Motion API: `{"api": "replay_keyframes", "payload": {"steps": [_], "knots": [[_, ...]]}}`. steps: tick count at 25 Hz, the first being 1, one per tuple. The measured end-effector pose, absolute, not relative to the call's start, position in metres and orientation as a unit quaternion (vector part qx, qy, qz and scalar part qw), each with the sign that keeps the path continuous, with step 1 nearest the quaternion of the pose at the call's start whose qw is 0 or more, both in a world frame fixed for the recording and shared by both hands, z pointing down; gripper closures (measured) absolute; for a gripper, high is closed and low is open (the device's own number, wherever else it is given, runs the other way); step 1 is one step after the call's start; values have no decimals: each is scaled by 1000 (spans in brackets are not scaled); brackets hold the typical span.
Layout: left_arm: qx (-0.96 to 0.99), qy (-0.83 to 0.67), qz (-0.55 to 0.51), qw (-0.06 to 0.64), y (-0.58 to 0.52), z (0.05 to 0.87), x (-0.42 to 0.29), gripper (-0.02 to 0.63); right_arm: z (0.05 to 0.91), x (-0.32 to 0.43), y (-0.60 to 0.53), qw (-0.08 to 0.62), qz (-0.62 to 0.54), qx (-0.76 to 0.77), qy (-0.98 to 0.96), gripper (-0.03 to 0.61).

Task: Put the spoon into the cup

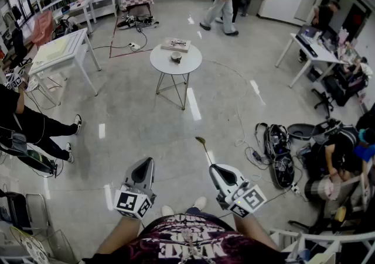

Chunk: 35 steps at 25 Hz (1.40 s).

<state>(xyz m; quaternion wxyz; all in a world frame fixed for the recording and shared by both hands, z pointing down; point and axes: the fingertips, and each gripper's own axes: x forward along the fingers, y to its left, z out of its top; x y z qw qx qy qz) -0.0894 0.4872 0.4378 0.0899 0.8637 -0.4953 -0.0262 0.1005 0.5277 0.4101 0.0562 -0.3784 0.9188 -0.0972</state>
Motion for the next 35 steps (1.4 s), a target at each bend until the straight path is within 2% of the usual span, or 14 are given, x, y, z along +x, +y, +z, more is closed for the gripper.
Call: {"api": "replay_keyframes", "payload": {"steps": [8,13,22,35], "knots": [[876,-474,-54,66,496,423,-111,588,412,67,546,45,-93,-393,914,541],[877,-471,-57,79,496,429,-124,588,413,51,554,36,-97,-398,911,541],[882,-462,-45,80,474,439,-117,588,413,44,510,48,-105,-395,911,541],[884,-463,-43,51,393,416,-79,588,414,86,435,59,-101,-403,908,541]]}}
